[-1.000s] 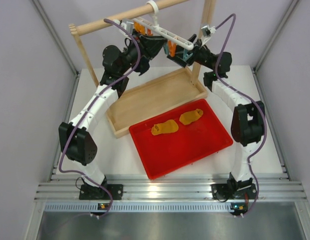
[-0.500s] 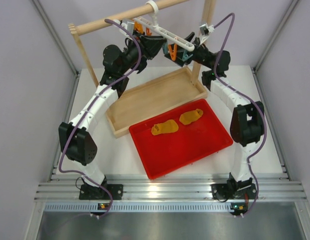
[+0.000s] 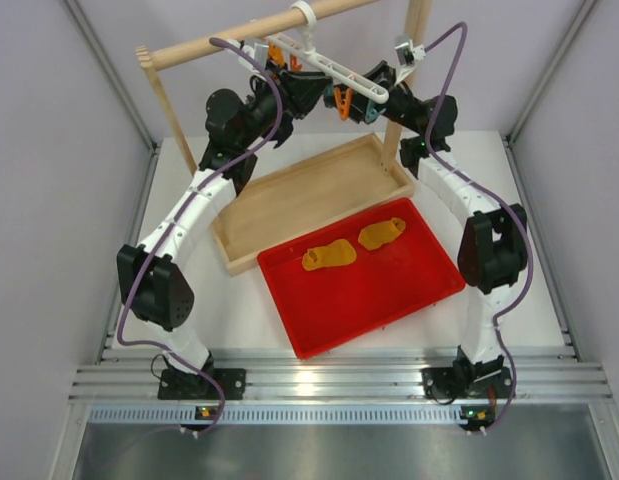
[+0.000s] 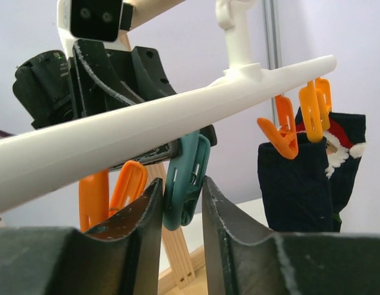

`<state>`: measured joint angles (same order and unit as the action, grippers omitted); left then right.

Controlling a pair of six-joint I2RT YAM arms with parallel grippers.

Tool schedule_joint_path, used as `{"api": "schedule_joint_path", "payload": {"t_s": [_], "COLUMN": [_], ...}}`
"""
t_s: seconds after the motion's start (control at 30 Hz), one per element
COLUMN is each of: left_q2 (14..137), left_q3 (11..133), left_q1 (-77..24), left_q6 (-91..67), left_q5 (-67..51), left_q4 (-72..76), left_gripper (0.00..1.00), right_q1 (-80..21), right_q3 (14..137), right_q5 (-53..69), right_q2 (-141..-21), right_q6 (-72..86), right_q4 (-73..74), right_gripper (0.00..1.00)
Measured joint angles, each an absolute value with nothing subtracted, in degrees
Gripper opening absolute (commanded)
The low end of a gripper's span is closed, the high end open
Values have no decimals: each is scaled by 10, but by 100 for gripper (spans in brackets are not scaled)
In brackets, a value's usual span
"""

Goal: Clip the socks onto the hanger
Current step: Open the clamp at the hanger.

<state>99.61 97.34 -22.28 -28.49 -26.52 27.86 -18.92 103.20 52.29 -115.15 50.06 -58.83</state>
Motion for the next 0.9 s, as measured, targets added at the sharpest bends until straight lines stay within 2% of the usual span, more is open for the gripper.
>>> {"api": "schedule_joint_path", "payload": {"t_s": [0.03, 0.13, 0.17, 0.33, 0.4, 0.47, 0.53, 0.9], "left_q2": [996, 996, 996, 996, 996, 996, 996, 1001], "left_q3": [973, 974, 974, 976, 977, 978, 980, 995], "left_q1": [-223, -223, -223, -223, -223, -225, -225, -238], "left_q6": [-285, -282, -281, -273, -270, -266, -262, -245], "left_q5": [-265, -262, -261, -253, -250, -245, -240, -201], "left_q4": [278, 275, 273, 260, 257, 253, 248, 187], "left_gripper": [0, 4, 9, 21, 33, 35, 43, 47], "right_q1": [-189, -189, -189, -189, -189, -189, -189, -187], "right_q3": [1032, 1032, 1032, 1032, 1032, 1032, 1032, 1032], "right_q5": [521, 517, 517, 514, 514, 513, 512, 503], "right_q2": [-1152, -1152, -1152, -1152, -1152, -1152, -1152, -1152], "right_q6": [500, 491, 487, 473, 467, 460, 453, 425], "right_q4": [-586, -575, -573, -562, -560, -558, -557, -546], "right_gripper": [15, 1, 0, 0, 0, 0, 0, 0]}}
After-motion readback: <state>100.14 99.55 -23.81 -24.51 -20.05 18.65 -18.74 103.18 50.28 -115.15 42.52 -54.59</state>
